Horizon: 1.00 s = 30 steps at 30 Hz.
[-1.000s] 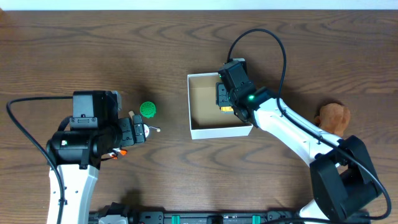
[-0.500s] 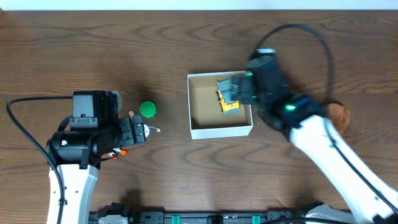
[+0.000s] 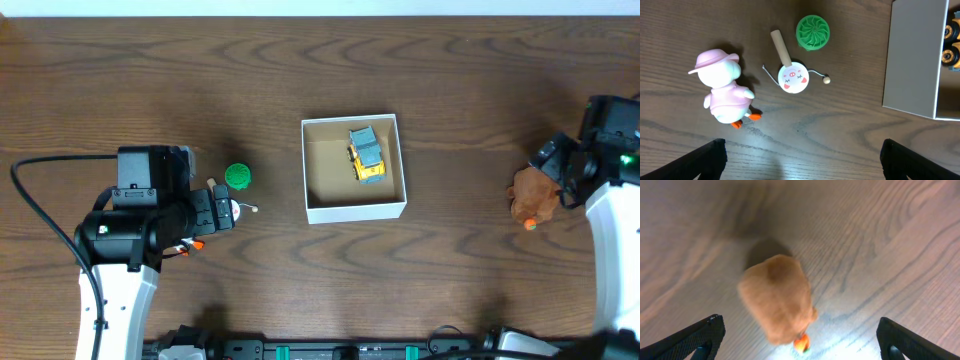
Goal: Pack container
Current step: 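Move the right gripper to the brown teddy bear and grasp it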
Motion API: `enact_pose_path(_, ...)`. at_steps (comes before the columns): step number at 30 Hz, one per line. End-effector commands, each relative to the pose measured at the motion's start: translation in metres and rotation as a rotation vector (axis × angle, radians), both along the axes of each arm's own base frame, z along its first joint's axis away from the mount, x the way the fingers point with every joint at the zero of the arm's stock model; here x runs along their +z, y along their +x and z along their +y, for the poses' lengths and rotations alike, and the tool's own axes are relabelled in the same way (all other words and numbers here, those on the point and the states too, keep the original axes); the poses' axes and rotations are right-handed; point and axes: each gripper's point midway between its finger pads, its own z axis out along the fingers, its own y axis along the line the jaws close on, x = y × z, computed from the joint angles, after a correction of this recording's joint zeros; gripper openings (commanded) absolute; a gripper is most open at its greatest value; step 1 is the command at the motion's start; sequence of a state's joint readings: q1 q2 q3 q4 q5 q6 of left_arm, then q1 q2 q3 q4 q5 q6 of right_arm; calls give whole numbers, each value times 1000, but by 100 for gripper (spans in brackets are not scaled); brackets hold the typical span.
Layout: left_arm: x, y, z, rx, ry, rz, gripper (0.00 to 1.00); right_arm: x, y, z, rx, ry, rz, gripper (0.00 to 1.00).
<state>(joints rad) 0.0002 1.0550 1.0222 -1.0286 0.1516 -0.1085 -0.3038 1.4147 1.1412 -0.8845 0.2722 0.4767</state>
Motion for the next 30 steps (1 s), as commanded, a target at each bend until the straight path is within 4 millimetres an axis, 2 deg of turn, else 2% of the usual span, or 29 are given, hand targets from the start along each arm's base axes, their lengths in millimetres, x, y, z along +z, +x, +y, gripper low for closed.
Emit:
enact_pose_path(1, 5, 2, 1, 13, -9, -12, 98, -36, 2, -2, 48, 83, 75, 99)
enact_pose_path(6, 5, 2, 1, 13, -9, -12, 98, -72, 10, -4, 101, 105, 164, 99)
enact_pose_path(13, 5, 2, 1, 13, -9, -12, 98, -116, 10, 9, 152, 200, 263, 99)
enact_pose_path(16, 5, 2, 1, 14, -9, -11, 98, -124, 7, 11, 152, 216, 287, 77)
enact_pose_path(20, 5, 2, 1, 13, -9, -11, 98, -121, 11, 17, 167, 231, 269, 37)
enact_pose_path(22, 5, 2, 1, 13, -9, -12, 98, -118, 13, 21, 177, 239, 256, 24)
enact_pose_path(26, 5, 3, 1, 13, -9, -11, 98, -104, 20, 35, 219, 247, 210, 24)
enact_pose_path(29, 5, 2, 1, 13, -9, -12, 98, -79, 31, 50, 277, 220, 139, 23)
enact_pose_path(30, 5, 3, 1, 13, -9, -11, 98, -66, 38, 61, 324, 207, 97, 23)
